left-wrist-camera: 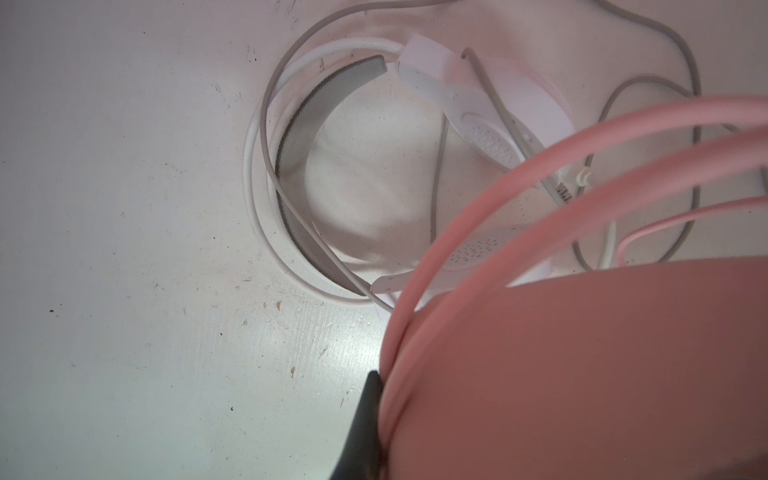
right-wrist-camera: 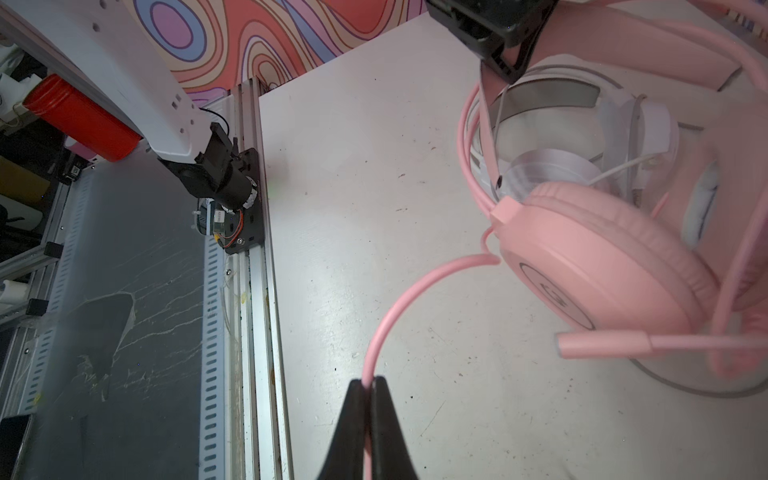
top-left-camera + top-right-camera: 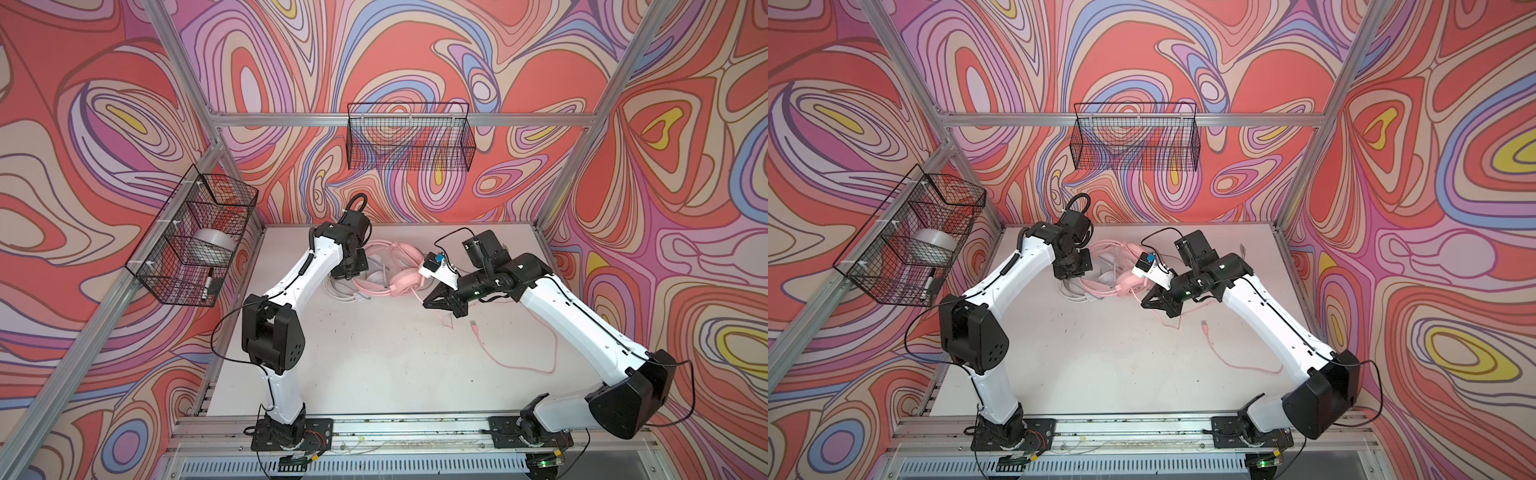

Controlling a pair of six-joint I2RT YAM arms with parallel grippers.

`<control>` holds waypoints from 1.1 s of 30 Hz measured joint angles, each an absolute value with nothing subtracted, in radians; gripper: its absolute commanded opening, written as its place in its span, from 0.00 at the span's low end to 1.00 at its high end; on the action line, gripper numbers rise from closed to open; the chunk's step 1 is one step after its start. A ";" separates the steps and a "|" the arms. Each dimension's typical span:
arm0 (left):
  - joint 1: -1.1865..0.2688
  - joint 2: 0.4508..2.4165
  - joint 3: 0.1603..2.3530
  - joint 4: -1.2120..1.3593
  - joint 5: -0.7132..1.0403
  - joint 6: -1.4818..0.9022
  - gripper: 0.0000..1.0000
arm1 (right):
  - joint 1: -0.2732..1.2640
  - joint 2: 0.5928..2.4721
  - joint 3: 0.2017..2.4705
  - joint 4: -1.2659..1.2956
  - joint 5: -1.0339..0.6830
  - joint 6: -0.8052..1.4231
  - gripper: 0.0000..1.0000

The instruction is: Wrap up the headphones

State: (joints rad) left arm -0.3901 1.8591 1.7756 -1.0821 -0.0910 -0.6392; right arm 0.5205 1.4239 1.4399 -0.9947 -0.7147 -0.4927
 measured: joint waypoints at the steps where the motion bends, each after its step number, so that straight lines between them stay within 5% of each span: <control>1: -0.393 1.859 1.776 -1.082 -0.090 -0.632 0.00 | 0.521 1.429 1.455 -1.006 -0.715 -0.499 0.00; 33: -0.466 1.868 1.798 -1.131 0.027 -0.368 0.00 | 0.356 1.567 1.644 -0.996 -0.662 -0.537 0.00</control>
